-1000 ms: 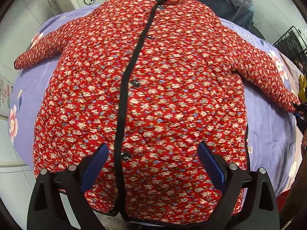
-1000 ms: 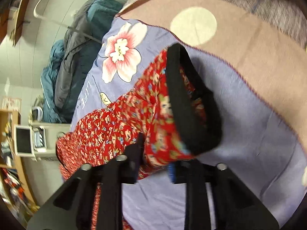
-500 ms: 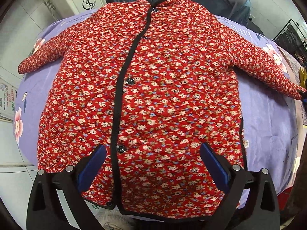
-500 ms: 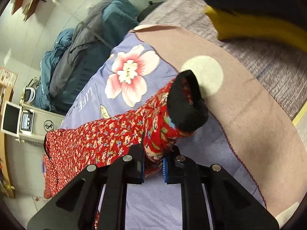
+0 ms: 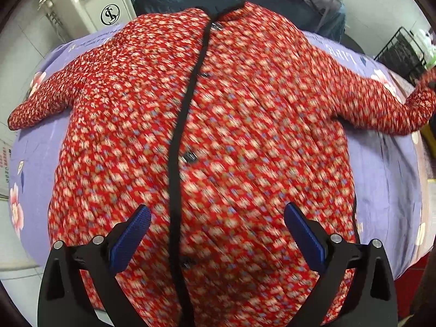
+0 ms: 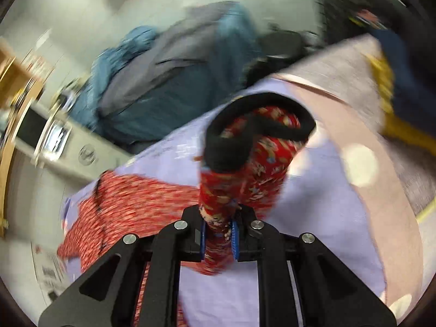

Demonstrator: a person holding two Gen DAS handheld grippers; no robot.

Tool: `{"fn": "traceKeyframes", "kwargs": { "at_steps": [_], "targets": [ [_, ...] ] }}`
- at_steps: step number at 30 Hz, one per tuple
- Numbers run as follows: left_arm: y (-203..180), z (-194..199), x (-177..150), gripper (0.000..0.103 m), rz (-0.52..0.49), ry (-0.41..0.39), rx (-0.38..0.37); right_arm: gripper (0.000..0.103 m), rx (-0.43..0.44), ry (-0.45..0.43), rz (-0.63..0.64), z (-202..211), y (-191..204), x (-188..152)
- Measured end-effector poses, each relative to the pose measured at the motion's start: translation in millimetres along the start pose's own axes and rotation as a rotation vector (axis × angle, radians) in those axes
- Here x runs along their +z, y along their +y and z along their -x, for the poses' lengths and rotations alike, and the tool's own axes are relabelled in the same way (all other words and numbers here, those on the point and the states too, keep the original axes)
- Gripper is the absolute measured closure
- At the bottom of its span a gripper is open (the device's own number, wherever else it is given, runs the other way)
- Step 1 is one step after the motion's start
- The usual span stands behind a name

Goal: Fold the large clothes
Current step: 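Grasp the black-cuffed sleeve with the right gripper and lift it toward the jacket body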

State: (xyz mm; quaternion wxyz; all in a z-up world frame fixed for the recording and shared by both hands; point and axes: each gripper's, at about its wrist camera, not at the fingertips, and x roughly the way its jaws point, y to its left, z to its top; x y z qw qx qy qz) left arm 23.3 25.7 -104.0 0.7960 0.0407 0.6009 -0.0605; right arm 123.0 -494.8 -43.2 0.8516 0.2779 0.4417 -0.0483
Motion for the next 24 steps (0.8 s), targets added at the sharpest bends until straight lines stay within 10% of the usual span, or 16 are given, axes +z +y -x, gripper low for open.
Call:
{"fn": "traceKeyframes", "kwargs": {
  "at_steps": [7,14,24],
  "targets": [
    [82,3,22,0.007,0.097,-0.070,0.046,0.089,0.131,0.111,0.388,-56,227,-31],
    [187,2,21,0.007,0.296,-0.092,0.112,0.089,0.214,0.258,0.726,-138,411,-136],
    [254,-10,1,0.006,0.416,-0.073,0.116,0.088,0.028,0.365,0.825,-226,440,-214]
  ]
}}
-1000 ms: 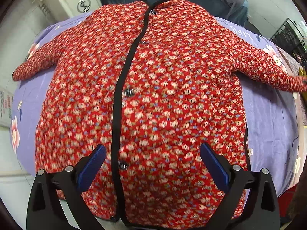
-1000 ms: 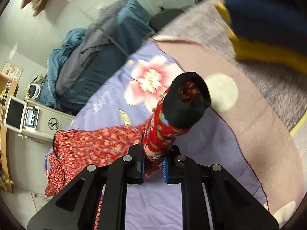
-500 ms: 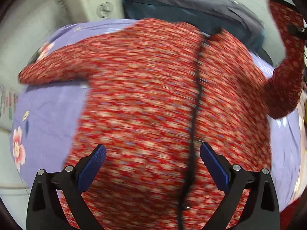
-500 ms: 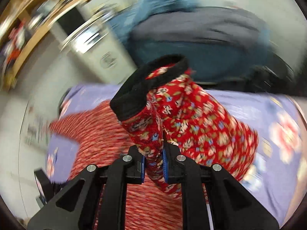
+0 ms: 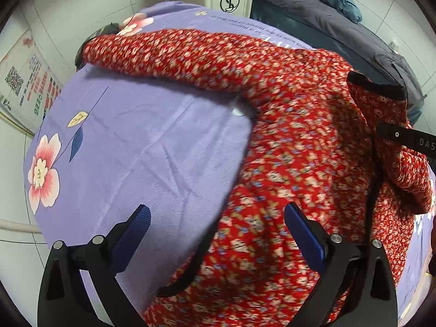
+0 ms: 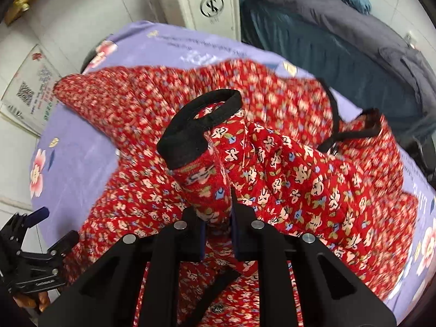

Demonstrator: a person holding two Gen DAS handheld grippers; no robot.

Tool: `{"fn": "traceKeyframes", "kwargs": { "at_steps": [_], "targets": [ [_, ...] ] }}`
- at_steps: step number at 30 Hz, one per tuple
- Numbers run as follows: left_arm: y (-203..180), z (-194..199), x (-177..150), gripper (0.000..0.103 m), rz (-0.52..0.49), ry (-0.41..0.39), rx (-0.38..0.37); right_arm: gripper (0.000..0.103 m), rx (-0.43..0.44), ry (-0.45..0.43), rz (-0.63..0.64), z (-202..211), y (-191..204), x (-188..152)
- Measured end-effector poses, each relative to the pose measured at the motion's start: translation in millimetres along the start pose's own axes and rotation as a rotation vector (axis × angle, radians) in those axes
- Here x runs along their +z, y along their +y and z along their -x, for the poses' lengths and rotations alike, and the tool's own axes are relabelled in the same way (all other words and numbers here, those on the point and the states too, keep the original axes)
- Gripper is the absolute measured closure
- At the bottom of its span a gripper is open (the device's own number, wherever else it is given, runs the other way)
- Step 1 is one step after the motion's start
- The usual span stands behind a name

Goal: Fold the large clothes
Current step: 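Lay the sleeve across the jacket front and release the right gripper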

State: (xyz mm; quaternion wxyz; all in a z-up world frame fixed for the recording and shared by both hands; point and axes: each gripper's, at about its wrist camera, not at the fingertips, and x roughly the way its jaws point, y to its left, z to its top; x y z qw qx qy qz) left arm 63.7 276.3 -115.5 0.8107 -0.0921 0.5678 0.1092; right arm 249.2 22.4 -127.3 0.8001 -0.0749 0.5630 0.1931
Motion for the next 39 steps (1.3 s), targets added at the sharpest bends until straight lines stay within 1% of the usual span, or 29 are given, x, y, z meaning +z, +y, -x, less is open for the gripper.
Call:
{"fn": "traceKeyframes", "kwargs": {
  "at_steps": [5,7,8,9,10,11,12,14,17,18,19,20,21,22,24,25,26,28,30,31,32,34,35,37,39],
  "targets": [
    [4,-2,0,0.006,0.000,0.002,0.001,0.088,0.023,-0.010,-0.005,-7,22,6],
    [0,0,2,0.006,-0.009,-0.006,-0.009,0.080,0.028,-0.015,0.007,-11,29,9],
    [-4,1,4,0.006,-0.014,-0.008,-0.011,0.074,0.017,-0.013,0.017,-15,34,9],
    [-8,2,5,0.006,-0.022,-0.011,-0.012,0.051,0.004,0.009,0.034,-22,37,10],
    [-11,3,6,0.006,-0.032,-0.014,-0.014,0.031,-0.013,0.045,0.042,-26,43,10],
    [-13,4,6,0.006,-0.037,-0.015,-0.015,0.030,-0.032,0.071,0.041,-27,45,7],
    [-15,4,6,0.006,-0.040,-0.017,-0.018,0.030,-0.018,0.068,0.032,-22,45,1],
    [-19,4,4,0.006,-0.035,-0.014,-0.024,0.030,0.039,0.028,0.024,-6,43,-6],
    [-27,1,4,0.006,-0.027,-0.002,-0.038,0.030,0.082,-0.061,-0.015,30,22,-23],
    [-31,2,6,0.006,-0.024,-0.002,-0.048,0.030,0.084,-0.087,-0.041,41,9,-29],
    [-35,2,8,0.006,-0.024,-0.003,-0.059,0.030,0.067,-0.107,-0.070,49,-6,-34],
    [-43,5,13,0.006,-0.026,-0.014,-0.084,0.030,0.044,-0.117,-0.095,51,-15,-36],
    [-51,7,17,0.006,-0.030,-0.024,-0.102,0.030,0.005,-0.124,-0.135,57,-36,-42],
    [-58,8,21,0.006,-0.037,-0.032,-0.118,0.030,-0.031,-0.120,-0.178,60,-57,-48],
    [-85,9,34,0.006,-0.085,-0.044,-0.156,0.030,-0.094,-0.109,-0.257,61,-94,-60],
    [-101,7,41,0.006,-0.119,-0.045,-0.167,0.030,-0.118,-0.096,-0.290,60,-111,-65],
    [-113,6,46,0.006,-0.145,-0.047,-0.171,0.030,-0.138,-0.065,-0.328,55,-129,-72],
    [-141,1,56,0.006,-0.209,-0.056,-0.177,0.030,-0.124,-0.006,-0.361,47,-155,-85],
    [-172,-10,65,0.006,-0.270,-0.062,-0.168,0.030,-0.098,0.017,-0.365,41,-167,-94],
    [-180,-15,67,0.006,-0.285,-0.057,-0.163,0.030,-0.094,0.021,-0.363,38,-168,-97],
    [-192,-23,70,0.006,-0.304,-0.046,-0.159,0.030,-0.091,0.027,-0.358,35,-168,-98],
    [-209,-43,72,0.006,-0.333,-0.002,-0.148,0.030,-0.097,0.073,-0.339,25,-167,-98],
    [-212,-51,71,0.006,-0.342,0.016,-0.126,0.030,-0.107,0.091,-0.332,20,-167,-96],
    [-216,-73,69,0.006,-0.357,0.060,-0.053,0.026,-0.111,0.112,-0.335,10,-167,-91],
    [-214,-85,66,0.005,-0.361,0.075,-0.049,0.022,-0.110,0.137,-0.351,-1,-171,-86]
  ]
}}
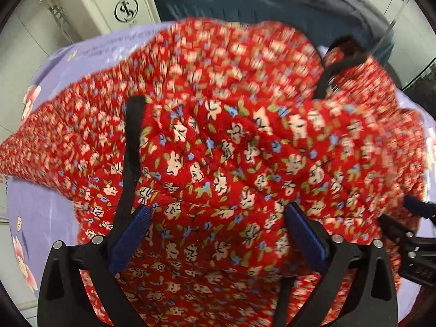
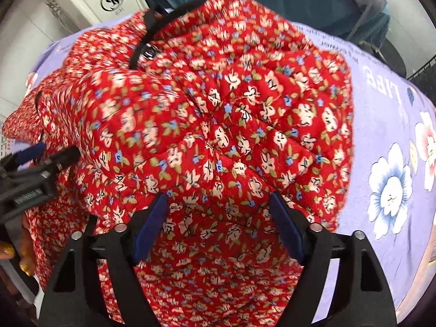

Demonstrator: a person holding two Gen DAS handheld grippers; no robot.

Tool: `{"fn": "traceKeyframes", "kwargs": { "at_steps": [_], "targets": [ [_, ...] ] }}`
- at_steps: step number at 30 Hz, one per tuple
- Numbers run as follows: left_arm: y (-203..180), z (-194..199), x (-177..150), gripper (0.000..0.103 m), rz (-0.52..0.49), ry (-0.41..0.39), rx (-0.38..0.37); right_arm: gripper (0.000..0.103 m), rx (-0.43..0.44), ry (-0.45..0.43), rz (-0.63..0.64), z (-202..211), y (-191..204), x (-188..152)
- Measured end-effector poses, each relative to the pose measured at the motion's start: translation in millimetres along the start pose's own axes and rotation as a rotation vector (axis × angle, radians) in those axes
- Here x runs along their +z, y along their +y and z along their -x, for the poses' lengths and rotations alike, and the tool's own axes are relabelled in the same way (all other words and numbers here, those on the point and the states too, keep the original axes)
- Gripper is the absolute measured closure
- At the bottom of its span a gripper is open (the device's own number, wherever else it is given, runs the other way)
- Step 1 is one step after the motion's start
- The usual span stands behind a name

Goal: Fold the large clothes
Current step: 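Lay the sleeve across the jacket front and release the right gripper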

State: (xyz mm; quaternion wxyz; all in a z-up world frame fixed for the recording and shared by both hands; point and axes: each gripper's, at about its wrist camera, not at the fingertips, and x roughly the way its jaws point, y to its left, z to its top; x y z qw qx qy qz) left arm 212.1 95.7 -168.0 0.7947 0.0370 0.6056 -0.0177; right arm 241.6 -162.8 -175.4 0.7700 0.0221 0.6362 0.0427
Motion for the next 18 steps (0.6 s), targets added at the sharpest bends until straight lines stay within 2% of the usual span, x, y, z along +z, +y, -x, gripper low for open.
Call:
{"fn": "traceKeyframes", "kwargs": {
  "at_steps": [4,7,11,18],
  "targets": [
    [6,-11,-2,0.005,0.004,-0.011,-0.039,0.014,-0.066,0.036,0.050,-22,15,14],
    [5,-16,-1,0.005,-0.011,-0.008,-0.022,0.010,-0.092,0.037,0.052,-31,20,22],
    [-2,-21,2,0.004,-0.010,-0.022,0.007,0.006,-0.109,-0.004,0.060,-40,21,30],
    [-10,-25,-5,0.004,0.000,-0.039,0.023,0.006,-0.133,-0.070,0.055,-40,28,14]
  ]
}}
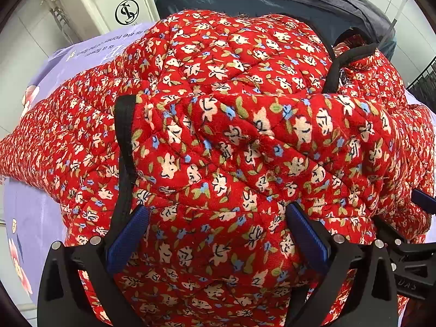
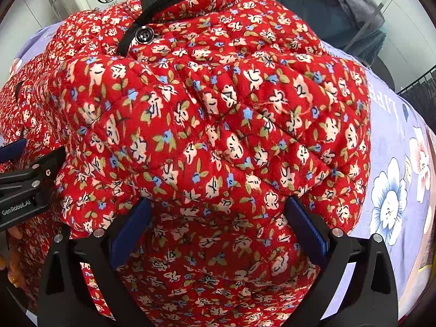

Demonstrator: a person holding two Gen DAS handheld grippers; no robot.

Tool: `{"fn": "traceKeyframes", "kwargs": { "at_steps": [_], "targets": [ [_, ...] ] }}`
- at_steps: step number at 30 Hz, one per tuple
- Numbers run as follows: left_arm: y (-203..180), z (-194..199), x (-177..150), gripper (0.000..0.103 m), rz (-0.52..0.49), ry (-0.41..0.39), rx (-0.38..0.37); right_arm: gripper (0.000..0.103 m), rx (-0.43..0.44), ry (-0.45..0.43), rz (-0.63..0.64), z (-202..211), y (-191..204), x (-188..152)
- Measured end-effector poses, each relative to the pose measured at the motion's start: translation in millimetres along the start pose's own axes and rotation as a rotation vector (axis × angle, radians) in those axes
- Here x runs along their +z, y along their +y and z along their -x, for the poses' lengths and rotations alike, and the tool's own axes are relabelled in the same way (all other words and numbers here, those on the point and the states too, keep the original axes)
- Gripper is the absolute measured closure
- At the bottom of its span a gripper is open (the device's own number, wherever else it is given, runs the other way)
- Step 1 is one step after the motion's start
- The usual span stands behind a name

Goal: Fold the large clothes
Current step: 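Lay the sleeve across the jacket front and release the right gripper, then grasp the other black-cuffed sleeve with the left gripper and lift it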

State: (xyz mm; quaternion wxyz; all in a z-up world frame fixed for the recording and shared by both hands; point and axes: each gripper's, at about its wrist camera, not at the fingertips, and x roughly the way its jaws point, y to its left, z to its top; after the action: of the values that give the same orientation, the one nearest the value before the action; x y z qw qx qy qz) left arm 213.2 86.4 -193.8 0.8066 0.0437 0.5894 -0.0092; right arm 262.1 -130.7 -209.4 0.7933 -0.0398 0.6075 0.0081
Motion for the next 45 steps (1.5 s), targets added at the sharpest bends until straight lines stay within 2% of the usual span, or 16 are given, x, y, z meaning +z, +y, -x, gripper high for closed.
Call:
{"fn": "traceKeyframes", "kwargs": {
  "at_steps": [3,7,12,14,17,21,26,31,36,42,45],
  "targets": [
    [-5,3,-4,0.004,-0.005,0.008,-0.004,0.006,0.022,0.021,-0.009,2,-1,2],
    [8,13,-1,0.005,0.000,0.010,-0.044,0.006,0.057,0.079,0.006,14,-14,18],
    [36,47,-8,0.006,0.097,-0.050,-0.096,0.006,0.102,-0.006,-0.024,63,-23,8],
    [57,63,-16,0.006,0.164,-0.076,-0.132,0.006,0.145,0.009,-0.015,72,-20,-1],
    [91,79,-30,0.006,0.229,-0.109,-0.175,0.006,0.178,-0.018,0.009,91,-13,-19],
    [153,86,-49,0.006,0.333,-0.126,-0.150,0.006,0.220,0.009,0.076,100,5,-44],
    [248,75,-74,0.008,0.536,-0.102,-0.109,0.006,0.228,0.044,0.156,100,24,-76],
    [327,61,-84,0.011,0.729,-0.103,-0.153,0.006,0.223,0.055,0.183,101,28,-87],
    [367,45,-70,0.013,0.833,-0.145,-0.226,0.006,0.200,0.073,0.178,107,29,-95],
    [408,7,-52,0.026,0.935,-0.125,-0.202,0.006,0.181,0.072,0.146,108,26,-90],
    [435,-6,-40,0.027,0.963,-0.120,-0.150,0.006,0.164,0.070,0.131,111,20,-88]
  ]
}}
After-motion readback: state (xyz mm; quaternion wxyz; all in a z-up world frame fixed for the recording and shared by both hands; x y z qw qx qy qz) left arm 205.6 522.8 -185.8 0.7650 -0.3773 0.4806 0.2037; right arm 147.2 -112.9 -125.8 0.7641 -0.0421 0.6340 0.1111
